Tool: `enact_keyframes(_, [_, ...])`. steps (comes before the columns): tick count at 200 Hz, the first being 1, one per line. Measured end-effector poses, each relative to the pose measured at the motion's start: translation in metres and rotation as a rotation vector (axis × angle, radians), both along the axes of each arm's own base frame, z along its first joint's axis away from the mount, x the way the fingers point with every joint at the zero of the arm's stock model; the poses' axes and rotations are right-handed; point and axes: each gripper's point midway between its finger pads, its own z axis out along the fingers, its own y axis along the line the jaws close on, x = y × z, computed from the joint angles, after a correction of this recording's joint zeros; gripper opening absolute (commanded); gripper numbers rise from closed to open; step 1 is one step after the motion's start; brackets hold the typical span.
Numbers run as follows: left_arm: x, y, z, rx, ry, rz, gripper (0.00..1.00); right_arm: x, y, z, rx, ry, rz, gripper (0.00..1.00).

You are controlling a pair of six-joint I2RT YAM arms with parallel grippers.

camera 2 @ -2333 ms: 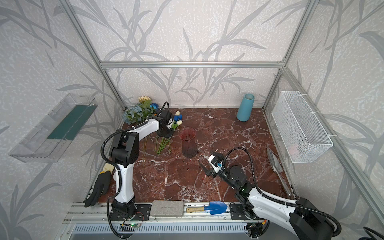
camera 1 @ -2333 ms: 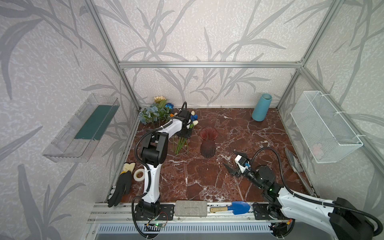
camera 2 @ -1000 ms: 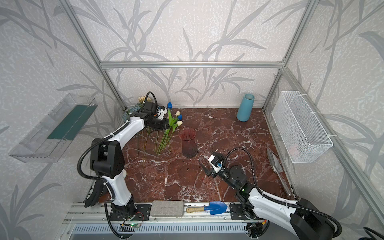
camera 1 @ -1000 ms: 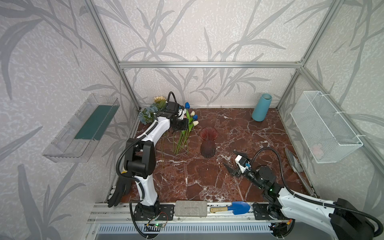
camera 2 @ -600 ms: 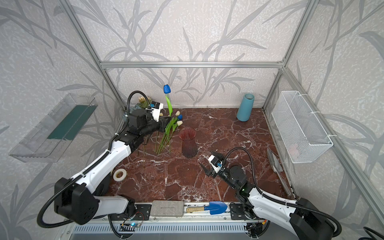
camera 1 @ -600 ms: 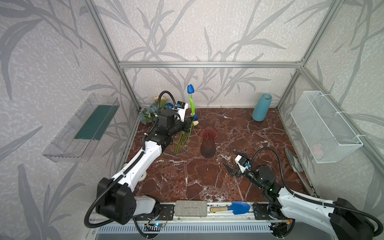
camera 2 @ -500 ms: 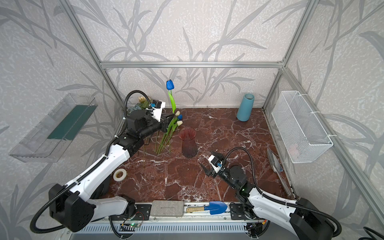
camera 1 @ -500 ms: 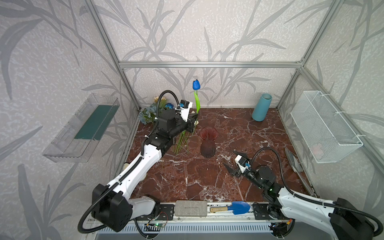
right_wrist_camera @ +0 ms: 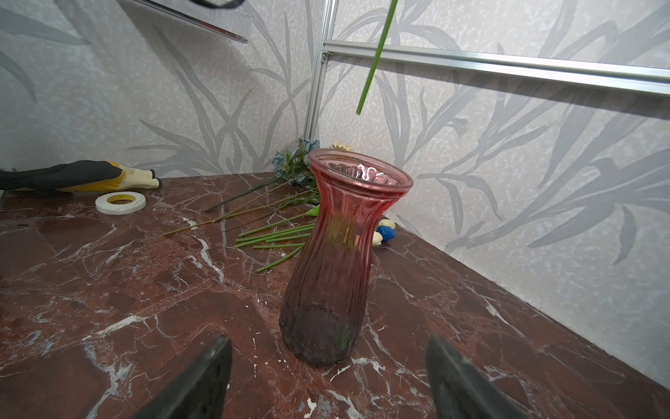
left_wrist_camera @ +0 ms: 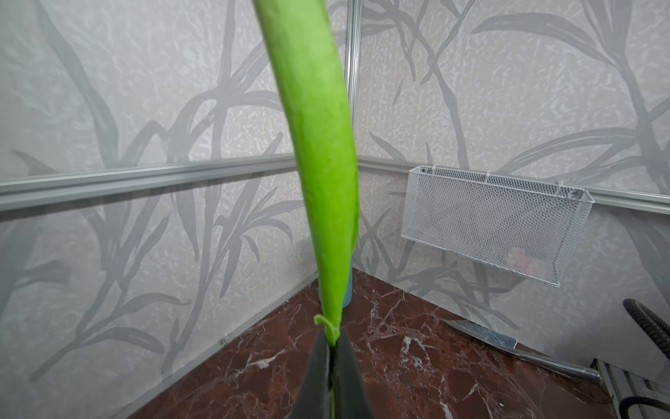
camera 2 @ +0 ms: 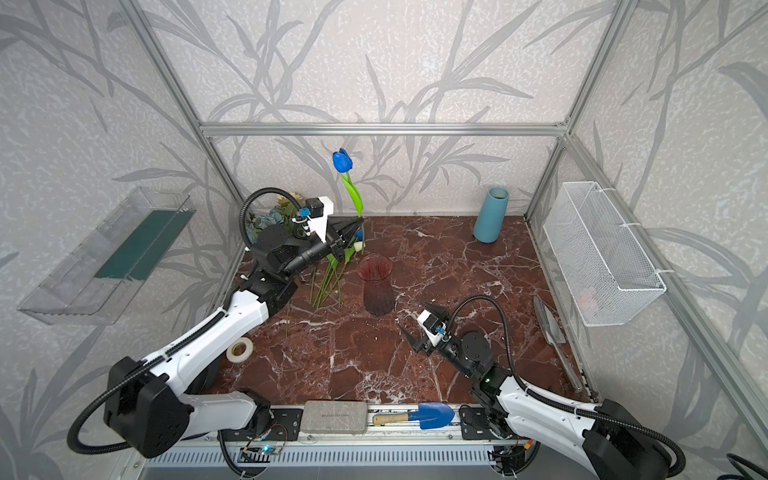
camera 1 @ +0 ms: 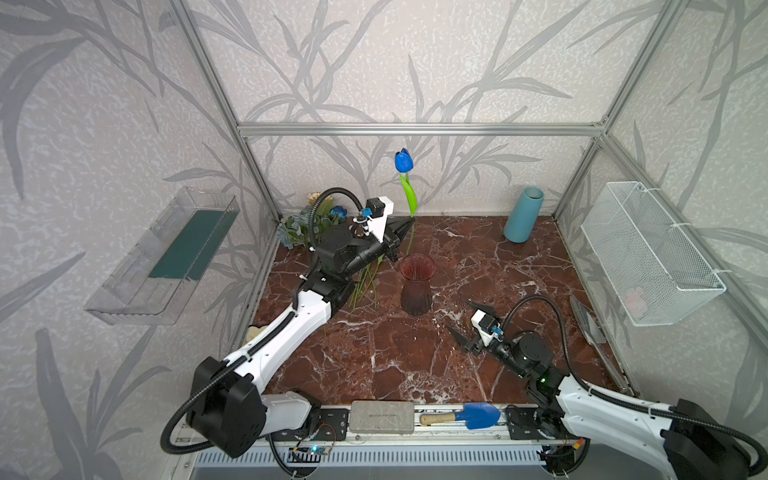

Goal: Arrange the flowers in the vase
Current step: 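Lift the blue tulip high with the left gripper above the pink vase, then lower the blue tulip stem into the pink vase and open the left gripper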

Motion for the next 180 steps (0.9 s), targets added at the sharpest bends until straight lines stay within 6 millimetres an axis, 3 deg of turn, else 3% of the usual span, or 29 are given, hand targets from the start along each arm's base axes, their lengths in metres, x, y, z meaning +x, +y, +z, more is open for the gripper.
enact_keyframes(46, [0.007, -0.012, -0.06, 0.044, 0.121, -0.026, 0.0, 0.0, 0.0, 0.0, 0.0, 0.0, 0.0, 0.84])
enact_keyframes(131, [-0.003, -0.012, -0.122, 0.174, 0.216, -0.033, 0.01, 0.001, 0.001, -0.003, -0.007, 0.007, 0.0, 0.84])
enact_keyframes(145, [-0.005, -0.012, -0.133, 0.21, 0.243, -0.035, 0.09, 0.001, 0.001, -0.004, -0.009, 0.009, 0.0, 0.84])
enact_keyframes(171, [-0.006, -0.009, -0.145, 0.279, 0.268, -0.031, 0.37, 0.001, 0.001, -0.004, -0.009, 0.009, 0.0, 0.84])
enact_keyframes(180, [-0.006, -0.009, -0.145, 0.292, 0.277, -0.03, 0.39, 0.001, 0.001, -0.004, -0.009, 0.009, 0.0, 0.84])
